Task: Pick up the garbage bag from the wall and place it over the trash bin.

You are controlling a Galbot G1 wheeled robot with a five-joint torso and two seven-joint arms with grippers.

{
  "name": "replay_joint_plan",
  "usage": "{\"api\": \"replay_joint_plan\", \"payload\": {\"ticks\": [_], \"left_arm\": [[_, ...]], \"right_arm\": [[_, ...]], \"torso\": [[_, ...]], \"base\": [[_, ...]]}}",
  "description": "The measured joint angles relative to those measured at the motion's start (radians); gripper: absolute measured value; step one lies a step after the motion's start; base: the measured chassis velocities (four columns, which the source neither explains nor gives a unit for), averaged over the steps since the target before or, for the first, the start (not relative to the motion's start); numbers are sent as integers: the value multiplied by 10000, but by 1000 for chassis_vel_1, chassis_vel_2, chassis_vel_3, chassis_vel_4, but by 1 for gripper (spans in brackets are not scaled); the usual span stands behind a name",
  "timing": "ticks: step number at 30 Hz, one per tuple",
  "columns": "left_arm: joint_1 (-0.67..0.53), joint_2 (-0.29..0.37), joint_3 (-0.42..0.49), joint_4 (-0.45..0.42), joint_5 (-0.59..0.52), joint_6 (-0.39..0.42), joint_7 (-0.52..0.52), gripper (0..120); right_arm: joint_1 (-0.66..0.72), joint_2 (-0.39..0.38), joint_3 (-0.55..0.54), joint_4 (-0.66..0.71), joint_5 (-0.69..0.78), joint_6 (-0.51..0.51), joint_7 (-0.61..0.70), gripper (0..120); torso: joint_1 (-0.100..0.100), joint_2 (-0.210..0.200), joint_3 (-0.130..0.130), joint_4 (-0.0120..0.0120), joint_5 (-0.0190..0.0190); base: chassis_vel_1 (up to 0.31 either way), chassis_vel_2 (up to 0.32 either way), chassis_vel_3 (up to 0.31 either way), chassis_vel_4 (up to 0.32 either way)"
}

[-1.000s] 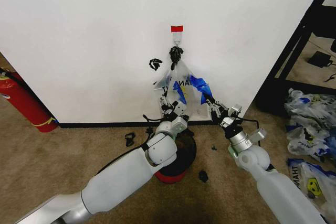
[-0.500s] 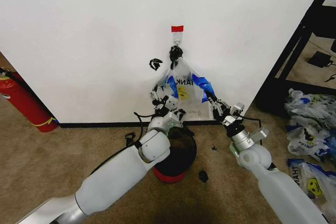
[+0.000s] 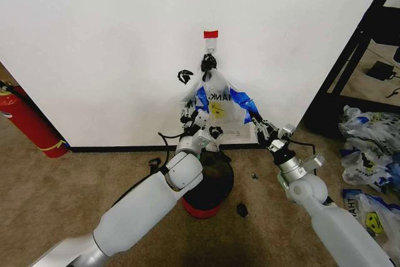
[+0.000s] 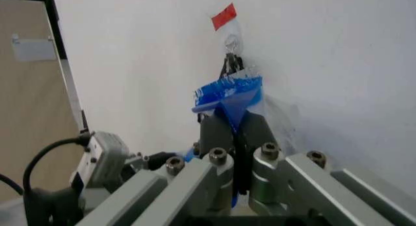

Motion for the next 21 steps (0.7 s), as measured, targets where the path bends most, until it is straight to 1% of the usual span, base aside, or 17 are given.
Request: {"api": "replay_joint_plan", "payload": {"ticks": [3, 4, 5, 6, 7, 10, 15, 17, 21], "left_arm": [[136, 20, -224, -138, 28, -98, 0, 25], [162, 28, -279, -163, 30, -131, 1, 23], [192, 41, -352, -190, 31, -176, 5, 19], [192, 41, -352, -190, 31, -176, 5, 19], [241, 51, -462, -227, 32, -249, 19, 11], [327, 60, -675, -293, 27, -415, 69, 1], [522, 58, -971, -514, -194, -713, 115, 0], [787, 46, -1224, -856, -403, -860, 124, 0], [1604, 24, -1899, -1811, -952, -929, 169, 0]], "right_arm": [[-72, 2, 5, 21, -2, 9, -28, 0], [-84, 5, 4, 25, -3, 9, -35, 0], [-97, 14, 4, 28, -7, 9, -39, 0], [-97, 14, 4, 28, -7, 9, -39, 0], [-106, 27, 3, 29, -14, 10, -39, 0], [-134, 48, -12, 34, -38, 10, -40, 0], [-268, 37, 2, 145, -91, 12, -76, 0], [-449, -8, 74, 295, -112, 16, -273, 0], [-1139, -145, 262, 680, -290, 14, -704, 0]], "torso": [[0, 0, 0, 0, 0], [0, 0, 0, 0, 0], [0, 0, 0, 0, 0], [0, 0, 0, 0, 0], [0, 0, 0, 0, 0], [0, 0, 0, 1, 0], [0, 0, 1, 0, 0], [0, 0, 0, 0, 0], [-1, 1, -1, 0, 0]], "base": [[0, 0, 0, 0], [0, 0, 0, 0], [0, 0, 0, 0], [0, 0, 0, 0], [0, 0, 0, 0], [0, 0, 0, 0], [0, 0, 0, 0], [0, 0, 0, 0], [0, 0, 0, 0]]}}
